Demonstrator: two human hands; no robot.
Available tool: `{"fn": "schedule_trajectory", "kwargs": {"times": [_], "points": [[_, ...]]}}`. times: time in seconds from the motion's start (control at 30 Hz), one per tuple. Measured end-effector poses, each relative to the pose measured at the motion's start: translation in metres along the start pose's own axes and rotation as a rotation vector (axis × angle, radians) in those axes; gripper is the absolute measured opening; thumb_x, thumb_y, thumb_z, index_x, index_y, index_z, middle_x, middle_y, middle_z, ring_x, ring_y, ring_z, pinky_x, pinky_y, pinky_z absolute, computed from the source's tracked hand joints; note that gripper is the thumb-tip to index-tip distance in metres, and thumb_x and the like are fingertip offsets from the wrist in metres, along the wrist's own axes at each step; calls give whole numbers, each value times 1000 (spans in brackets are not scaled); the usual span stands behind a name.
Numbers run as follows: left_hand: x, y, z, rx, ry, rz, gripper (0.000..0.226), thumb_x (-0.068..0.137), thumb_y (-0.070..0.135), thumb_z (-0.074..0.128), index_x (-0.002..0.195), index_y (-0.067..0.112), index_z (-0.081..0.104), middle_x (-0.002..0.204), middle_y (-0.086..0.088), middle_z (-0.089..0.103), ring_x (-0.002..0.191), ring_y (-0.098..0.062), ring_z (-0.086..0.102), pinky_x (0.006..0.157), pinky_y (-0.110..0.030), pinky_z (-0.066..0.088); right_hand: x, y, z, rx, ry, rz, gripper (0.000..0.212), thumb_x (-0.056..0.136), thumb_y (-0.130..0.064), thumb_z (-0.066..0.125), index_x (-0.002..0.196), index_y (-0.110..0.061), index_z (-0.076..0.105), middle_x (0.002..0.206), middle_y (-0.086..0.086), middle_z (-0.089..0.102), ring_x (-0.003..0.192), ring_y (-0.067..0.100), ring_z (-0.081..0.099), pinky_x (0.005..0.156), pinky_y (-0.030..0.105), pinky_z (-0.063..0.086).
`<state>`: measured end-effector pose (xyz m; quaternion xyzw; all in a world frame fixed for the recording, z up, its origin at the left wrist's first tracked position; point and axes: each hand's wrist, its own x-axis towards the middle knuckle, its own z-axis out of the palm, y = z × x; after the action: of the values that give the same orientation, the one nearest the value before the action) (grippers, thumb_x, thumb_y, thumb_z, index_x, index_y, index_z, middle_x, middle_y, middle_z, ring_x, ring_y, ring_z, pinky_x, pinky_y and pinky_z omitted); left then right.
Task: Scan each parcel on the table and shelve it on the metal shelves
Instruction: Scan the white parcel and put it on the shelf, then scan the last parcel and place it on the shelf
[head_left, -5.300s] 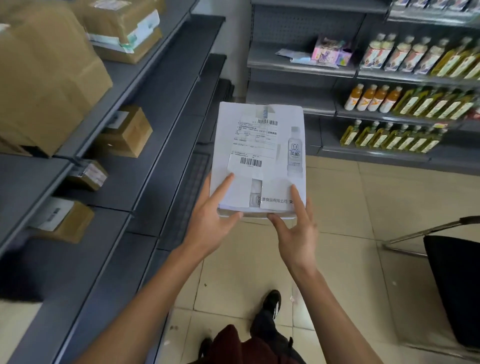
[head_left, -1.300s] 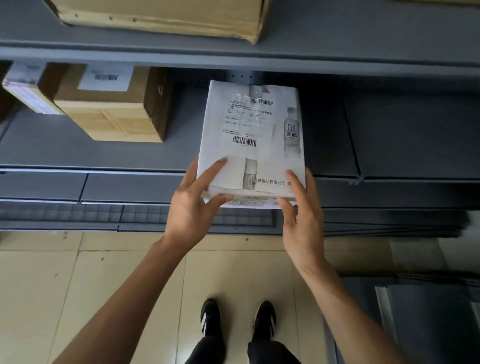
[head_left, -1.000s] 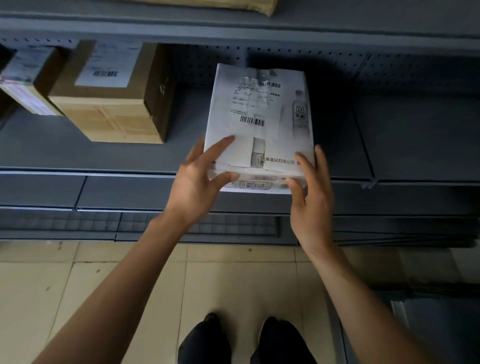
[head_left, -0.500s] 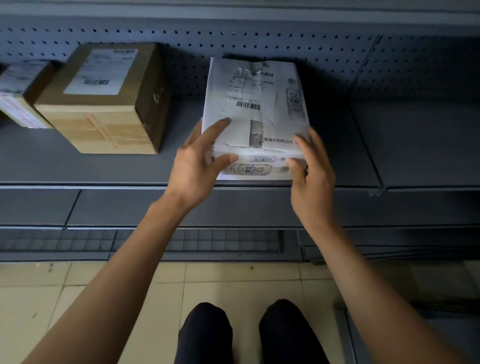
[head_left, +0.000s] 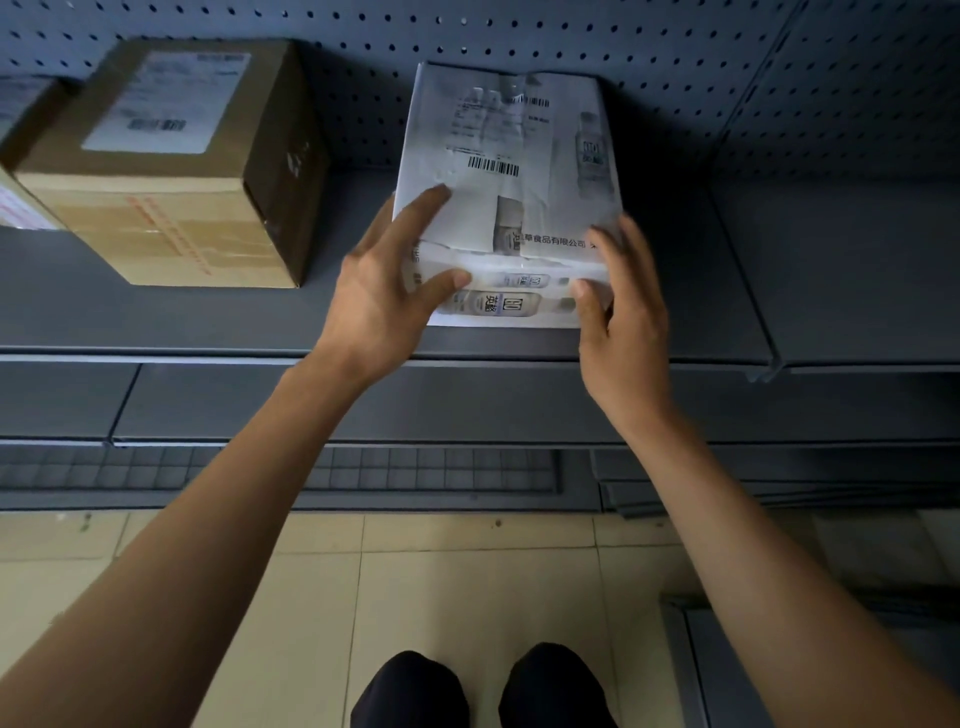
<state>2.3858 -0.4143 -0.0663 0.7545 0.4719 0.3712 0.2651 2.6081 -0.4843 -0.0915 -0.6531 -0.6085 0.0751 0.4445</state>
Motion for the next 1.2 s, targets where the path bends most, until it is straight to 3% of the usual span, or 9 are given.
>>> {"fn": "schedule_trajectory", "kwargs": {"times": [0.13,0.27,0.33,0.6,0.73,0.87,0.93,1.03,1.2], "points": [[-6,4,-2,4,13,-8,72,93,34,71,155,39,36,153,13,46,137,-9,48,103,-45,52,-1,-8,-9,-3,-44,20,46,103,-9,55,149,-7,48,166,11,25,154,21,24,119,13,22],[-15,8,-6,51,1,-28,71,94,41,69,155,45,32,159,9,39,134,-22,52,89,-53,56,-6,-15,-21,1,-72,60,44,103,-8,55,147,-10,52,166,6,27,153,16,25,121,35,32],[-19,10,-9,85,-12,-66,71,95,44,68,155,47,30,164,4,32,132,-33,53,90,-56,56,-8,-18,-26,-10,-93,71,43,103,-9,55,146,-11,53,165,5,29,152,15,27,120,37,34],[-41,28,-28,145,-19,-145,65,95,44,66,154,39,38,165,4,30,142,-24,44,93,-54,57,-21,-41,-44,-54,-162,80,42,101,-6,57,143,-11,56,162,7,36,151,21,31,120,22,26],[-56,42,-42,178,-44,-192,61,96,41,65,152,31,43,162,-1,37,140,-28,47,95,-53,56,-26,-58,-57,-75,-226,71,42,101,-7,58,143,-10,56,162,9,37,151,23,30,120,40,36],[-72,67,-62,182,-64,-221,55,99,37,64,149,25,48,155,-2,47,132,-30,54,102,-49,51,-23,-83,-75,-35,-301,60,44,100,-4,58,143,-9,56,161,9,37,151,24,30,101,53,53],[-79,81,-77,171,-52,-256,53,99,36,64,148,23,50,152,1,50,125,-31,58,101,-47,51,-20,-99,-81,-44,-343,35,43,99,-5,59,142,-9,57,160,9,39,150,24,31,105,51,51],[-91,100,-100,154,-29,-311,53,99,39,63,149,25,50,152,3,51,136,-21,50,105,-46,49,-15,-126,-87,-67,-392,-13,43,98,-7,63,140,-8,59,156,11,45,147,26,37,119,41,36],[-116,124,-148,181,29,-385,53,99,42,62,149,30,49,148,1,55,134,-23,52,105,-46,50,-10,-182,-85,-23,-507,-77,44,96,-14,67,139,-10,60,152,10,50,142,26,43,119,35,33]]}}
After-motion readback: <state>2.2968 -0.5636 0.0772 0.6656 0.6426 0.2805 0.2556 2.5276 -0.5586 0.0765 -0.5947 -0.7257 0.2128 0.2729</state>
